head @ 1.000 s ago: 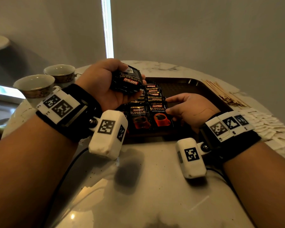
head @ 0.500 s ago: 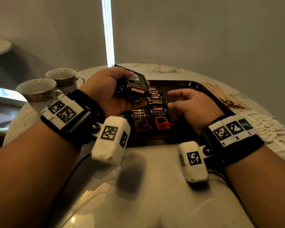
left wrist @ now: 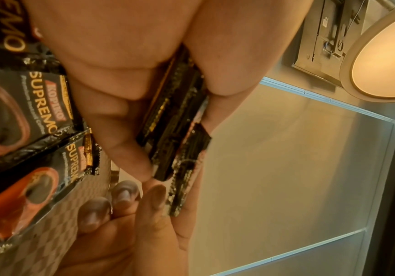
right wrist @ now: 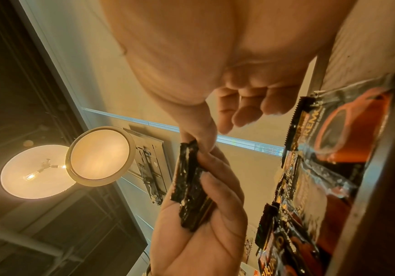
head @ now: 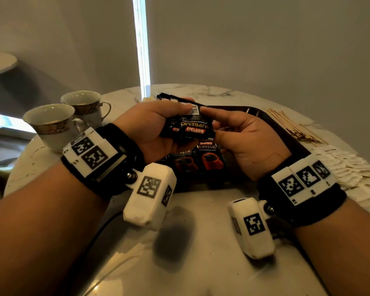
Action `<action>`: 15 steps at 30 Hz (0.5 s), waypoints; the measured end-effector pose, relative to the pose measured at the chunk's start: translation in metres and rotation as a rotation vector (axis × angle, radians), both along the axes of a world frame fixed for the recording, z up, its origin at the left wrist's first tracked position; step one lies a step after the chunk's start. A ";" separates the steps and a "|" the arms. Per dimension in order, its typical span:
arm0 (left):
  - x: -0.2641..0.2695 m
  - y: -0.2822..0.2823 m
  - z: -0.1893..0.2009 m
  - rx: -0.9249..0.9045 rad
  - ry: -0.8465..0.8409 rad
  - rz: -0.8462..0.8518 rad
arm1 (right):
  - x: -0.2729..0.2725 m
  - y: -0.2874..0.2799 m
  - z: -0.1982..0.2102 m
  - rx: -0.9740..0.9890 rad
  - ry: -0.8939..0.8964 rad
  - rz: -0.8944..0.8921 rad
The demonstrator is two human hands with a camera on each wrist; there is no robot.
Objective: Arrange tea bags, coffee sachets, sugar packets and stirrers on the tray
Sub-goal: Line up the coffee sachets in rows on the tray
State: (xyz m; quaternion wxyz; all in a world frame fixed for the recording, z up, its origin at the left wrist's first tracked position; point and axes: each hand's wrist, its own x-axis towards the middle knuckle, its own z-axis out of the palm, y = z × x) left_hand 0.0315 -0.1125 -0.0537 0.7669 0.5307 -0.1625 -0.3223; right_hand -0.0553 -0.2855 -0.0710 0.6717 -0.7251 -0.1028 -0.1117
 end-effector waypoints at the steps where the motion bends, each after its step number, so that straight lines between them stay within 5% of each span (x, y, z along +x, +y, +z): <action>1: 0.000 0.000 0.000 0.004 -0.002 -0.007 | 0.000 0.001 0.000 0.011 0.005 -0.007; 15: -0.004 -0.001 0.001 0.046 -0.004 -0.042 | 0.001 0.000 -0.001 0.077 0.020 -0.170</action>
